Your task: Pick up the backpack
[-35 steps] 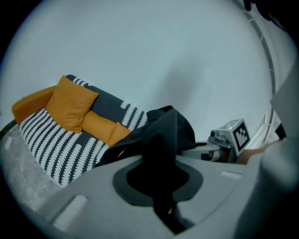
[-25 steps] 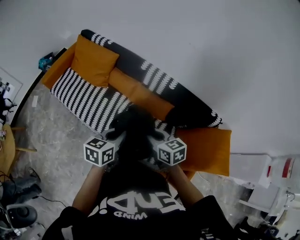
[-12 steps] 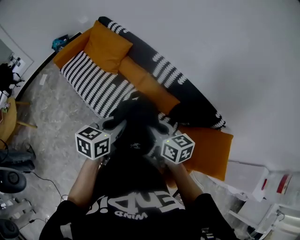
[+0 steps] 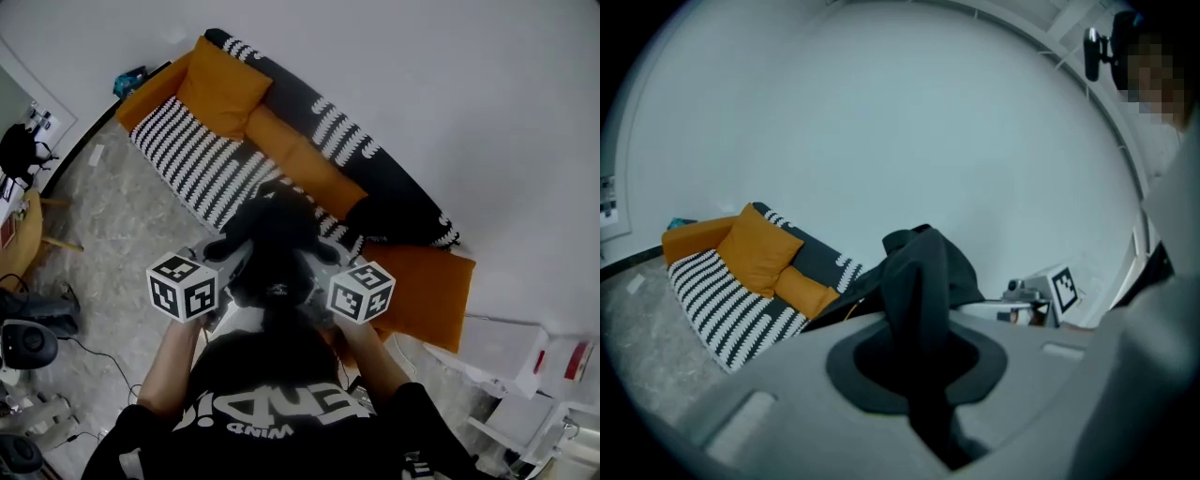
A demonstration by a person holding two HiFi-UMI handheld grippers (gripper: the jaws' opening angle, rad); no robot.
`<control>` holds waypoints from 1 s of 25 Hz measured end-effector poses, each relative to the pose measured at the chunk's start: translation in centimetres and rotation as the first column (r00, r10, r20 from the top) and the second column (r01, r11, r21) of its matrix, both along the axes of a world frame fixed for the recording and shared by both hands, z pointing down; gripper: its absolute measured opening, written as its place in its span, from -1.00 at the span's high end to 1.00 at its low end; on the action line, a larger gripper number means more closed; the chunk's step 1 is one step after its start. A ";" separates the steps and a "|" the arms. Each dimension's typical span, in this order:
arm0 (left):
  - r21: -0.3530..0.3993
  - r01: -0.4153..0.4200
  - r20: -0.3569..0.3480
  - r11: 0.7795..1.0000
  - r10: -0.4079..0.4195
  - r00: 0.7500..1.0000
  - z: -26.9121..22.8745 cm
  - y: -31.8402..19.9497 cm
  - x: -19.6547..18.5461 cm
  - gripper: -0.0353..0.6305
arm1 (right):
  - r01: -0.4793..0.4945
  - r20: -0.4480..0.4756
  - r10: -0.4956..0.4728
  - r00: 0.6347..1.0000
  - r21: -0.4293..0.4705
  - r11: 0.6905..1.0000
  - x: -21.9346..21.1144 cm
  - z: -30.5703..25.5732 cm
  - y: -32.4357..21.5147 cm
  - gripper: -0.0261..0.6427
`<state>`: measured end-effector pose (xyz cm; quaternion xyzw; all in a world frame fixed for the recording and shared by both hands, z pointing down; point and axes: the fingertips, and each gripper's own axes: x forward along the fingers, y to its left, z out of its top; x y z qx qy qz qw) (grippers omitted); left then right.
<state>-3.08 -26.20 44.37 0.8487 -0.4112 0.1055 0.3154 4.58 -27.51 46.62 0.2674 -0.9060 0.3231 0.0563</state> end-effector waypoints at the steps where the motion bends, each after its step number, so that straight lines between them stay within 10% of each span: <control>1: 0.000 -0.003 0.001 1.000 0.003 1.000 0.0 0.6 -0.2 0.79 | 0.000 -0.001 0.000 1.000 0.005 1.000 -0.2 -0.1 0.6 0.86; 25: -0.005 -0.132 -0.021 0.991 0.132 0.991 0.3 25.1 0.3 0.79 | -0.143 -0.023 0.142 0.990 -0.031 0.989 0.4 0.1 25.8 0.86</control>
